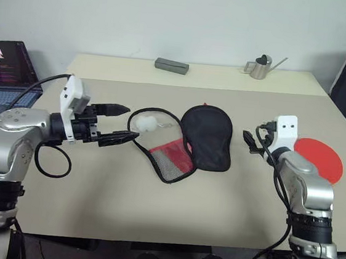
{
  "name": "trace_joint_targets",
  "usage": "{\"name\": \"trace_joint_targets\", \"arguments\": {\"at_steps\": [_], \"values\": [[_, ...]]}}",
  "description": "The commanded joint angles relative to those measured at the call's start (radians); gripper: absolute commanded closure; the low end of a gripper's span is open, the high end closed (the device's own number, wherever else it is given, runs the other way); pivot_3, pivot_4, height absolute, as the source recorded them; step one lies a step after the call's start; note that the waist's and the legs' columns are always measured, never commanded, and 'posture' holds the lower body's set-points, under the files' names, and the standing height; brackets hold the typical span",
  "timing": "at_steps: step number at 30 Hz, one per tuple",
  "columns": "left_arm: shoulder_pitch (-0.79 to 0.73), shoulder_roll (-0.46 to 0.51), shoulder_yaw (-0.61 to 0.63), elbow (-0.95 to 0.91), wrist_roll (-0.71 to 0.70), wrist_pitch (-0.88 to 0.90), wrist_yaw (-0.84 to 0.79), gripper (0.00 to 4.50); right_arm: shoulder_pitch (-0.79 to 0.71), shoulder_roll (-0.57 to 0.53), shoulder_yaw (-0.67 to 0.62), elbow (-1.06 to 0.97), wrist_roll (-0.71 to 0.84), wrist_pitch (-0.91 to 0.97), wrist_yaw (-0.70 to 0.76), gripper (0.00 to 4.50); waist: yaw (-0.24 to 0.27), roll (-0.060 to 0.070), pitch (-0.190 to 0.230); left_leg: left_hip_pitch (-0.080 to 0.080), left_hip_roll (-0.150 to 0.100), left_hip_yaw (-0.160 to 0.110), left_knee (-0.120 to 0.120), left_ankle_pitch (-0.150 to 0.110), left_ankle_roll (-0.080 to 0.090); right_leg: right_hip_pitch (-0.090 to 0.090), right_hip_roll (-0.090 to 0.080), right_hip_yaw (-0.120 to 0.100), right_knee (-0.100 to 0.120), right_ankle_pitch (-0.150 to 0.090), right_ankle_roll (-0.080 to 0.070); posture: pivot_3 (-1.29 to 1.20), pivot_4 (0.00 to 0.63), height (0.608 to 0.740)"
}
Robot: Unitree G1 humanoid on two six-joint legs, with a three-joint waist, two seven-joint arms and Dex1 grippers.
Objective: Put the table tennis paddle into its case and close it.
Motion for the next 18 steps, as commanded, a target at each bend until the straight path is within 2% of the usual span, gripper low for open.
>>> {"name": "trace_joint_targets", "arguments": {"at_steps": [1, 8, 18], "values": [[-0.043, -0.014, -0.02, -0.002, -0.018, -0.006, -0.027, 0.0, 0.07, -0.011, -0.061, -0.124, -0.031, 0.014, -0.07, 0.11, 0.0, 0.0, 0.0, 0.0, 0.0, 0.0, 0.0, 0.0, 0.0, 0.0, 0.0, 0.0, 0.0, 0.0, 0.0, 0.0, 0.15, 0.74], [-0.111, -0.05, -0.099, -0.006, -0.023, 0.0, -0.095, 0.0, 0.206, 0.03, -0.169, -0.253, -0.065, 0.032, -0.198, 0.11, -0.002, 0.0, 0.0, 0.0, 0.0, 0.0, 0.0, 0.0, 0.0, 0.0, 0.001, 0.0, 0.0, 0.0, 0.0, 0.0, 0.15, 0.74], [-0.323, -0.145, -0.243, 0.129, 0.036, -0.039, -0.221, 0.0, 0.244, 0.059, -0.266, -0.243, -0.045, 0.112, -0.243, 0.11, -0.002, 0.0, 0.0, 0.001, 0.001, 0.001, 0.0, 0.0, 0.0, 0.002, 0.002, 0.0, 0.001, 0.0, 0.0, 0.0, 0.15, 0.74]]}}
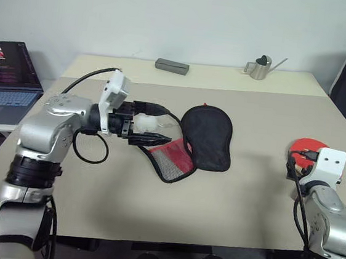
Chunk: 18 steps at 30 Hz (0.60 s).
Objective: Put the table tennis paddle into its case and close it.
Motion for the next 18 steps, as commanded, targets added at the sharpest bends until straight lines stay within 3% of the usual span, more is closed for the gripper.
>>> {"name": "trace_joint_targets", "arguments": {"at_steps": [1, 10, 18], "values": [[-0.073, -0.016, -0.035, 0.046, 0.032, -0.049, -0.06, 0.0, 0.002, 0.003, -0.033, -0.035, 0.01, 0.03, -0.013, 0.11, -0.002, 0.0, 0.0, 0.0, 0.0, 0.0, 0.0, 0.0, 0.0, 0.0, 0.0, 0.0, 0.0, 0.0, 0.0, 0.0, 0.15, 0.74], [-0.18, -0.073, -0.089, 0.161, 0.093, -0.131, -0.143, 0.0, 0.029, 0.061, -0.073, -0.062, 0.018, 0.13, -0.056, 0.11, -0.003, 0.0, 0.0, 0.0, 0.0, 0.0, 0.0, 0.0, 0.0, 0.0, 0.001, 0.001, 0.0, 0.0, 0.0, 0.0, 0.15, 0.74], [-0.191, -0.086, -0.087, 0.189, 0.116, -0.153, -0.161, 0.0, 0.04, 0.074, -0.086, -0.013, 0.007, 0.098, -0.08, 0.11, -0.003, 0.0, 0.0, 0.0, 0.0, 0.0, 0.0, 0.0, 0.0, 0.0, 0.001, 0.0, 0.0, 0.0, 0.0, 0.0, 0.15, 0.74]]}}
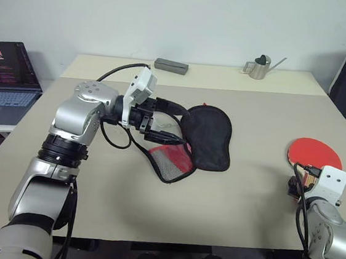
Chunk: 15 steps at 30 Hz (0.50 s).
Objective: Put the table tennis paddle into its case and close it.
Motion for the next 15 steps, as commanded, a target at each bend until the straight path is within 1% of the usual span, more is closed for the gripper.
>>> {"name": "trace_joint_targets", "arguments": {"at_steps": [1, 3, 4, 5, 6, 12, 13, 15], "values": [[-0.028, 0.004, 0.014, -0.002, 0.006, -0.025, -0.024, 0.0, -0.004, -0.001, -0.011, 0.006, -0.009, -0.029, -0.014, 0.11, 0.0, 0.0, 0.0, 0.0, 0.0, 0.0, 0.0, 0.0, 0.0, 0.0, 0.0, 0.0, 0.0, 0.0, 0.0, 0.0, 0.15, 0.74], [-0.027, 0.007, 0.016, 0.001, 0.01, -0.029, -0.025, 0.0, -0.011, 0.003, -0.009, 0.023, -0.009, -0.041, -0.019, 0.11, 0.0, 0.0, 0.0, 0.0, 0.0, 0.0, 0.0, 0.0, 0.0, 0.0, 0.0, 0.0, 0.0, 0.0, 0.0, 0.0, 0.15, 0.74], [-0.028, 0.008, 0.017, 0.003, 0.012, -0.031, -0.025, 0.0, -0.014, 0.004, -0.008, 0.031, -0.009, -0.047, -0.021, 0.46, 0.0, 0.0, 0.0, 0.0, 0.0, 0.0, 0.0, 0.0, 0.0, 0.0, 0.0, 0.0, 0.0, 0.0, 0.0, 0.0, 0.15, 0.74], [-0.027, 0.009, 0.018, 0.005, 0.014, -0.034, -0.025, 0.0, -0.016, 0.006, -0.008, 0.037, -0.009, -0.052, -0.022, 0.62, 0.0, 0.0, 0.0, 0.0, 0.0, 0.0, 0.0, 0.0, 0.0, 0.001, 0.0, 0.0, 0.0, 0.0, 0.0, 0.0, 0.15, 0.74], [-0.026, 0.01, 0.018, 0.006, 0.016, -0.037, -0.025, 0.0, -0.018, 0.007, -0.008, 0.042, -0.008, -0.055, -0.023, 0.91, 0.0, 0.0, 0.0, 0.0, 0.0, 0.0, 0.0, 0.0, 0.0, 0.001, 0.0, 0.0, 0.0, 0.0, 0.0, 0.0, 0.15, 0.74], [-0.023, 0.017, 0.033, 0.006, 0.02, -0.04, -0.014, 0.0, -0.041, 0.027, -0.011, 0.068, -0.008, -0.058, -0.053, 3.06, 0.001, 0.0, 0.0, 0.004, 0.0, 0.0, 0.001, 0.0, 0.0, 0.004, 0.0, 0.0, 0.0, 0.001, 0.001, 0.0, 0.15, 0.74], [-0.024, 0.02, 0.037, 0.006, 0.02, -0.041, -0.011, 0.0, -0.047, 0.03, -0.01, 0.071, -0.01, -0.063, -0.059, 3.29, 0.001, 0.0, 0.0, 0.005, -0.001, 0.0, 0.001, 0.0, 0.0, 0.005, 0.0, 0.001, 0.0, 0.002, 0.002, 0.0, 0.15, 0.74], [-0.024, 0.026, 0.044, 0.005, 0.019, -0.04, -0.006, 0.0, -0.052, 0.033, -0.007, 0.076, -0.013, -0.073, -0.069, 3.3, 0.001, -0.001, 0.0, 0.005, 0.0, 0.0, 0.001, 0.0, 0.0, 0.005, 0.0, 0.0, 0.0, 0.002, 0.002, 0.0, 0.15, 0.74]]}}
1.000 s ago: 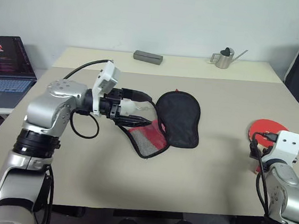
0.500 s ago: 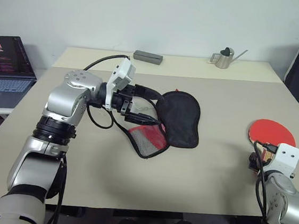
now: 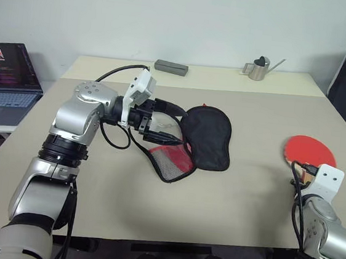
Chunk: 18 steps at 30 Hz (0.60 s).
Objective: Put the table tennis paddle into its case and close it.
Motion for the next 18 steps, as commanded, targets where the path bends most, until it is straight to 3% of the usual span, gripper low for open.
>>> {"name": "trace_joint_targets", "arguments": {"at_steps": [1, 10, 18], "values": [[-0.023, 0.021, 0.044, -0.014, -0.004, -0.011, 0.003, 0.0, -0.014, 0.005, -0.013, 0.015, -0.015, -0.033, -0.031, 3.3, 0.0, 0.0, 0.0, 0.0, 0.0, 0.0, 0.0, 0.0, 0.0, 0.0, 0.0, 0.0, 0.0, 0.0, 0.0, 0.0, 0.15, 0.74], [0.044, 0.092, 0.102, -0.034, -0.008, 0.005, 0.033, 0.0, -0.057, -0.032, 0.084, -0.004, -0.021, -0.138, 0.02, 3.3, -0.018, 0.0, 0.0, 0.001, 0.0, 0.002, 0.0, 0.0, 0.0, 0.0, 0.0, 0.002, 0.0, 0.001, 0.0, 0.0, 0.15, 0.74], [0.159, 0.207, 0.149, -0.017, -0.002, -0.003, 0.03, 0.0, -0.143, -0.062, 0.157, -0.095, -0.001, -0.103, 0.074, 3.3, -0.022, 0.001, 0.001, 0.001, 0.007, 0.003, -0.002, 0.0, 0.0, -0.002, 0.006, 0.002, 0.0, -0.001, -0.003, 0.0, 0.15, 0.74]]}}
